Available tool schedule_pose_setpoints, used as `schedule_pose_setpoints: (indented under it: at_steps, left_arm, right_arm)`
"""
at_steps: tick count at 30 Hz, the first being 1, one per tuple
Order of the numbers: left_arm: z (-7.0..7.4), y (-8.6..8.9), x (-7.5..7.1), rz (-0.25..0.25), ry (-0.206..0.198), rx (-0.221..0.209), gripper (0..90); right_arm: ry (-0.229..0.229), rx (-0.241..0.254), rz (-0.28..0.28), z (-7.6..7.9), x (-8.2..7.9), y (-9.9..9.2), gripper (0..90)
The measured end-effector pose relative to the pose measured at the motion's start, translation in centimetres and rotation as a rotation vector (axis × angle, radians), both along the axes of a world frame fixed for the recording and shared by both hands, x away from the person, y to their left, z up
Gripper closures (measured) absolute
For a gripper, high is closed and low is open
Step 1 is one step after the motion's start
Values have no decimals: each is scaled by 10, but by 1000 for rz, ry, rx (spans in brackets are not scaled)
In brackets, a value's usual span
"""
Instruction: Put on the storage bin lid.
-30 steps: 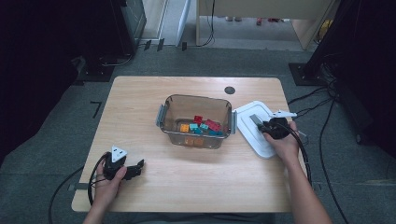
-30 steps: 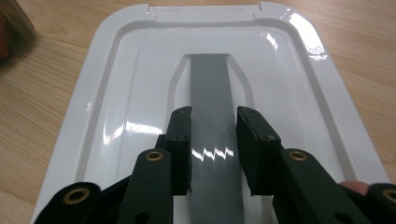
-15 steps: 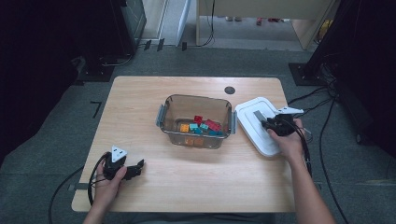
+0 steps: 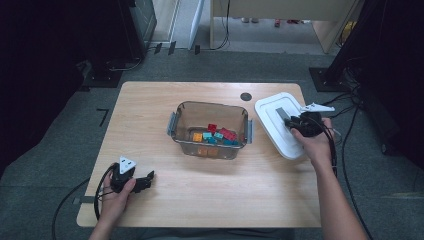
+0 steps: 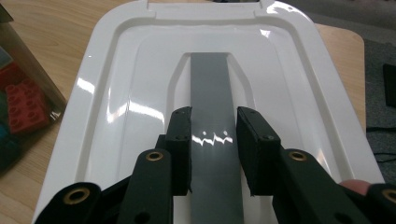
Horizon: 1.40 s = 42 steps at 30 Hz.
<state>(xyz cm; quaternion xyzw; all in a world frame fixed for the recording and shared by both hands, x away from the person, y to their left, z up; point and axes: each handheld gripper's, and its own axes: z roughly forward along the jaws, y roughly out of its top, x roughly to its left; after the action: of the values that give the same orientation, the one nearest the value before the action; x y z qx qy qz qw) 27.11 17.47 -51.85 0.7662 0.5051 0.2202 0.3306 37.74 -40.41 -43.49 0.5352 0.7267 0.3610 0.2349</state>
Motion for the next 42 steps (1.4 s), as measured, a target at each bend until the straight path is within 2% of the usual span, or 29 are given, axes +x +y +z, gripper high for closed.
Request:
schedule_pose_setpoints:
  at_steps: [2,8,13,15,26,37,39,42]
  left_arm:
    - [0,0,0,0,0,0,135]
    - [0,0,0,0,0,0,135]
    - [0,0,0,0,0,0,135]
    - [0,0,0,0,0,0,135]
    - [0,1,0,-5,3,0,135]
    - [2,1,0,3,11,8,136]
    - [5,0,0,1,5,3,136]
    - [12,-3,-1,1,-17,-1,135]
  right_arm:
    - [-3,-1,1,2,0,0,681]
    - [-17,0,13,22,0,2,680]
    - [-36,6,54,41,-1,11,680]
    - [-40,6,62,43,-1,13,680]
    - [-54,12,154,69,-1,53,680]
    - [-67,10,255,82,0,95,680]
    - [-67,12,263,82,0,98,680]
    - [-67,14,304,84,2,111,680]
